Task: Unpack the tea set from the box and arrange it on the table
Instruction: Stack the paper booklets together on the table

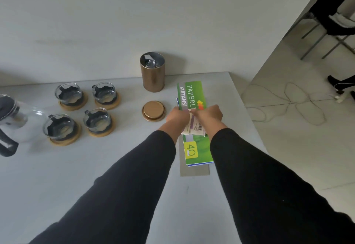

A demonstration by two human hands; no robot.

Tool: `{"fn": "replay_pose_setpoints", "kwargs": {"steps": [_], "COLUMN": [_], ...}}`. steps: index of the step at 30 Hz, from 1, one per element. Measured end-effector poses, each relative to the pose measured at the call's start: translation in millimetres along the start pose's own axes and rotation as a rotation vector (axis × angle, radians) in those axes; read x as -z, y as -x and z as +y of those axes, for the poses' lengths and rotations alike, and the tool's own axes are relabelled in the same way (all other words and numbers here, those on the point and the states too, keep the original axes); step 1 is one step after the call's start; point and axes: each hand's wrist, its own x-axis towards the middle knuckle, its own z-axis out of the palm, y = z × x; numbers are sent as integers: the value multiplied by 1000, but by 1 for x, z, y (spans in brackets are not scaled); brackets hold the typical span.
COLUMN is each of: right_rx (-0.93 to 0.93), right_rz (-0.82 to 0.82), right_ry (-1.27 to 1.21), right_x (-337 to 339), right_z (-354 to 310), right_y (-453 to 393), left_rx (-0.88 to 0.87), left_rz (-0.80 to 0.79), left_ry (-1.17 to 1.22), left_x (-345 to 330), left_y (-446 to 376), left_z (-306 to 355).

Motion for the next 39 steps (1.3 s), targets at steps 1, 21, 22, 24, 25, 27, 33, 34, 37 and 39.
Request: {"fn": "replay_pose_setpoints", "kwargs": {"steps": [1, 21, 22, 24, 25, 27, 33, 34, 37, 39], "right_rx": [18, 20, 31, 26, 17, 10, 20, 34, 77, 94], "right_rz": [-5, -116, -122, -143, -158, -179, -189, -193, -215, -236], "right_ry": [8, 248, 256, 241, 224, 189, 182, 180, 195, 207], "right_x": [1, -36, -36, -34, -32, -26, -22, -23, -24, -23], "right_z": [-6, -45, -45, -46, -46, -49, -53, -52, -54, -53], "right_y": [-10, -100, -102, -105, -108, -111, -114, -114, -113, -110], "left_rx": [8, 155, 157, 152, 149, 151, 123, 112, 85, 67], "left_rz": [3, 112, 120, 142, 146, 141, 88, 78, 36, 10], "left_ry": [9, -134, -107, -47, -12, 53, 180, 176, 177, 168], "left_x": [-3, -15, -16, -17, -17, -15, -9, -9, -9, -7], "left_y": [-8, -97, -98, -102, -103, -106, -108, -110, -106, -105], "left_z": [6, 42, 42, 41, 41, 41, 44, 43, 42, 41]}}
